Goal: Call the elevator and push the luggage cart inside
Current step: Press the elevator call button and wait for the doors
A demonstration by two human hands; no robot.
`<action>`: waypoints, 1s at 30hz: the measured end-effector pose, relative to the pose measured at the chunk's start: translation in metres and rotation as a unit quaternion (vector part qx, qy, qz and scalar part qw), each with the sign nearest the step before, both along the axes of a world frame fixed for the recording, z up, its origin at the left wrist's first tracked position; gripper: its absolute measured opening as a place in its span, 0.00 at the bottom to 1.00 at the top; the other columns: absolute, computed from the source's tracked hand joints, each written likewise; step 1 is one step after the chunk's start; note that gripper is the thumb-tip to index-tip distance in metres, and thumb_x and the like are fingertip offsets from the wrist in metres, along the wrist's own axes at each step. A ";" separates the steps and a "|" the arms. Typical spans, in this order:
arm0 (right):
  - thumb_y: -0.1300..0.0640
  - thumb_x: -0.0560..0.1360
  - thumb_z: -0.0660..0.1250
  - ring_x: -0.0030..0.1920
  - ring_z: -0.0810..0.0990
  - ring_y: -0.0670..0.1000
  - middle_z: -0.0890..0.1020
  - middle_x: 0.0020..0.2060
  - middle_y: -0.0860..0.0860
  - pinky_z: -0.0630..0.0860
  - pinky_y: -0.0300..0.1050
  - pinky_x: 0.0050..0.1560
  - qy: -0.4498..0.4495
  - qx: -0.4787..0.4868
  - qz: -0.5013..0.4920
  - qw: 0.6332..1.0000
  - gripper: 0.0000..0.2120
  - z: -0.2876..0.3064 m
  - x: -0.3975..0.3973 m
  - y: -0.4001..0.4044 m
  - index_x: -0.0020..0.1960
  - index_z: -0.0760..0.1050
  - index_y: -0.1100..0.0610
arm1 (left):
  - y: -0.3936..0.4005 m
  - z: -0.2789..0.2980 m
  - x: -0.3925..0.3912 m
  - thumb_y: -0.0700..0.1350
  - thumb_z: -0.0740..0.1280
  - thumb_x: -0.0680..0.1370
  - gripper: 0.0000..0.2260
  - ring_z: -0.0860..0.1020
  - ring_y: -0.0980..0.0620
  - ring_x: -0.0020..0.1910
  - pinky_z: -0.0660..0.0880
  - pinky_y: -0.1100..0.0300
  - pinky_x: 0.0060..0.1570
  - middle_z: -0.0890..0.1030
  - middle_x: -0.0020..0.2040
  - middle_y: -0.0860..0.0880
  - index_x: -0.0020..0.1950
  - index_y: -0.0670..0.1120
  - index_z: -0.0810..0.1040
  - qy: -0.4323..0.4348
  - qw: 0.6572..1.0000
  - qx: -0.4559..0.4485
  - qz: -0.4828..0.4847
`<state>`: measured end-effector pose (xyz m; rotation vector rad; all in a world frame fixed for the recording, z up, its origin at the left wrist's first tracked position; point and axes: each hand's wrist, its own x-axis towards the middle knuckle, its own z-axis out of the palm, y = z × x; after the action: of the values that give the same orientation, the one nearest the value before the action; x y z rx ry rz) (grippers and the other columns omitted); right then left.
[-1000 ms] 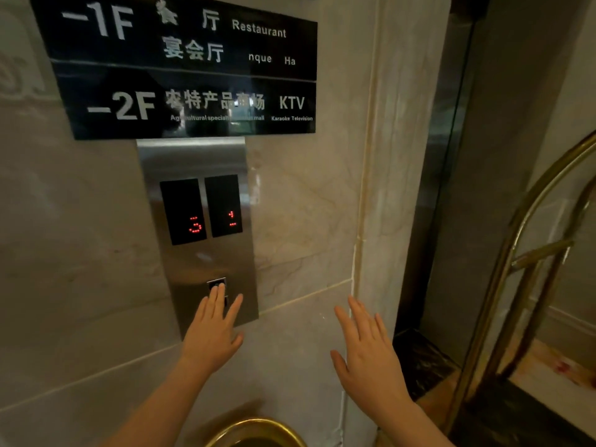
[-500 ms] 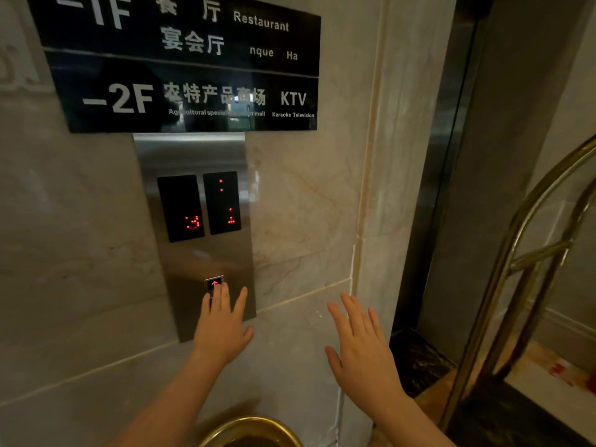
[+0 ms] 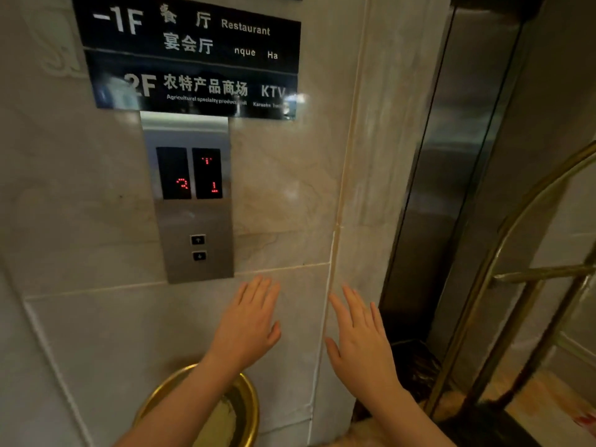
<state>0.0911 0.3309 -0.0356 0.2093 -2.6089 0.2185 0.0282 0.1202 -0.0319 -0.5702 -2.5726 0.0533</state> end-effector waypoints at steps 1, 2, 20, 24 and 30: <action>0.50 0.71 0.74 0.74 0.60 0.57 0.65 0.74 0.58 0.54 0.59 0.72 0.002 0.005 0.005 1.000 0.37 -0.002 0.009 0.009 0.74 0.61 0.55 | 0.011 -0.002 0.016 0.56 0.56 0.71 0.30 0.74 0.41 0.66 0.68 0.45 0.66 0.76 0.65 0.40 0.68 0.41 0.72 -0.004 1.000 0.007 0.002; 0.50 0.70 0.75 0.74 0.62 0.57 0.66 0.74 0.58 0.55 0.59 0.72 0.006 0.008 0.011 1.000 0.38 -0.003 0.020 0.020 0.74 0.62 0.55 | 0.025 -0.003 0.034 0.56 0.56 0.71 0.30 0.73 0.41 0.66 0.68 0.44 0.65 0.76 0.66 0.40 0.68 0.41 0.71 -0.003 1.000 0.013 0.004; 0.47 0.77 0.66 0.77 0.50 0.54 0.57 0.77 0.54 0.42 0.55 0.74 0.009 -0.012 -0.003 1.000 0.33 -0.003 0.255 0.136 0.77 0.55 0.52 | 0.161 0.004 0.289 0.57 0.55 0.75 0.29 0.68 0.41 0.70 0.68 0.41 0.67 0.72 0.70 0.40 0.71 0.41 0.66 0.010 0.998 0.060 -0.022; 0.47 0.77 0.65 0.77 0.50 0.54 0.56 0.78 0.53 0.42 0.55 0.74 -0.012 -0.028 -0.026 0.999 0.33 -0.009 0.325 0.156 0.77 0.55 0.52 | 0.186 -0.015 0.359 0.57 0.59 0.74 0.30 0.69 0.41 0.70 0.64 0.42 0.69 0.72 0.70 0.41 0.71 0.42 0.68 -0.007 0.998 0.062 -0.025; 0.51 0.73 0.72 0.76 0.55 0.55 0.62 0.76 0.55 0.51 0.59 0.74 0.012 -0.027 -0.066 0.997 0.35 0.015 0.397 0.209 0.75 0.61 0.54 | 0.235 -0.004 0.433 0.59 0.64 0.73 0.31 0.68 0.44 0.71 0.60 0.47 0.68 0.73 0.70 0.44 0.72 0.45 0.66 -0.006 0.998 0.046 -0.035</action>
<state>0.4883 0.5394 -0.0206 0.0189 -2.5771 0.2384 0.4607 0.3556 -0.0355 -0.6266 -2.5503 -0.0916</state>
